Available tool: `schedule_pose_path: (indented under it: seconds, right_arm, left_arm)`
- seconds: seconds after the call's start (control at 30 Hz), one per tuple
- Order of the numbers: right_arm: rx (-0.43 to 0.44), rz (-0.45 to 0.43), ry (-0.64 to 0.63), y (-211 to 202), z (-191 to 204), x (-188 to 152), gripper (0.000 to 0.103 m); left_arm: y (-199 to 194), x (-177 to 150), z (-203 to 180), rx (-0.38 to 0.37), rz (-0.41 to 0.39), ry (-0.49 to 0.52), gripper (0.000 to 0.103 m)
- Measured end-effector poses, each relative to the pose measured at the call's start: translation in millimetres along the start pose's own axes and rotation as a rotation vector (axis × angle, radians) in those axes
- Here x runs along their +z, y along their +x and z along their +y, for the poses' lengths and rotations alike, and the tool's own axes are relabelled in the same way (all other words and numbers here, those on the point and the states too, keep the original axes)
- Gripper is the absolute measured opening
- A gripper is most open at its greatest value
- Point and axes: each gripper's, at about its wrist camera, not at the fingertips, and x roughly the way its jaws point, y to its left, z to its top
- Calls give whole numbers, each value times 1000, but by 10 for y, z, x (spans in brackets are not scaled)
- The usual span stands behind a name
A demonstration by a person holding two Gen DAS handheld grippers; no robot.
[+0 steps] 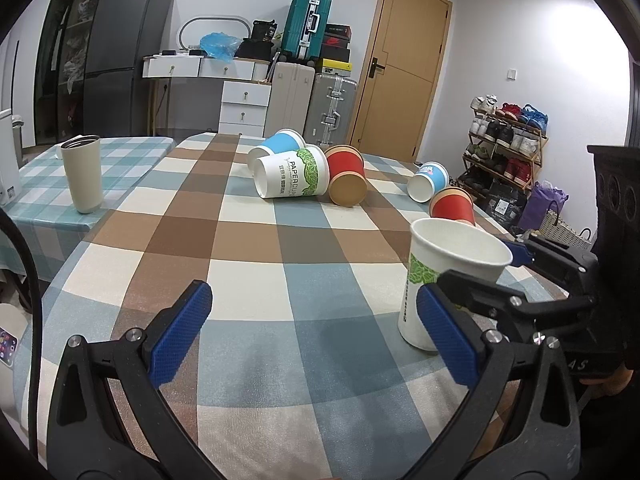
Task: Flip cup upright
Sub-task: 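Rotate the white cup upright with the right tool, rim facing up, then set the white cup on the table and open the right tool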
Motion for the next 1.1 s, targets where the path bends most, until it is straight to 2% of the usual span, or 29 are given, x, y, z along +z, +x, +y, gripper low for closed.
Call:
schedule_pose_path:
  seconds: [0.27,0.4,0.47,0.53,0.57,0.8,1.1]
  right_arm:
    - [12,-11,-4,-60,0,-86,66]
    - [45,-18,21,-82,-41,-110,68]
    - [59,-23,45,-98,-88,-120,72]
    - [72,-33,67,-126,-136,-133,88]
    - [77,-40,80,-152,-164,-143,91]
    - [116,-114,124,-339,-331,-223,102]
    - [145,-211,132,-514,-411,-314,103]
  left_arm:
    - [1,-8,2,0,-2,-1,102]
    - [1,-7,2,-1,-3,-2,102]
    - [1,-7,-4,1,-8,-3,102]
    - [-4,-5,-17,3,-13,-2,102]
    - [-13,-4,-31,4,-16,1,102]
    - [-57,3,-94,-4,-41,8,102]
    - [-148,-9,-149,-23,-91,30,102]
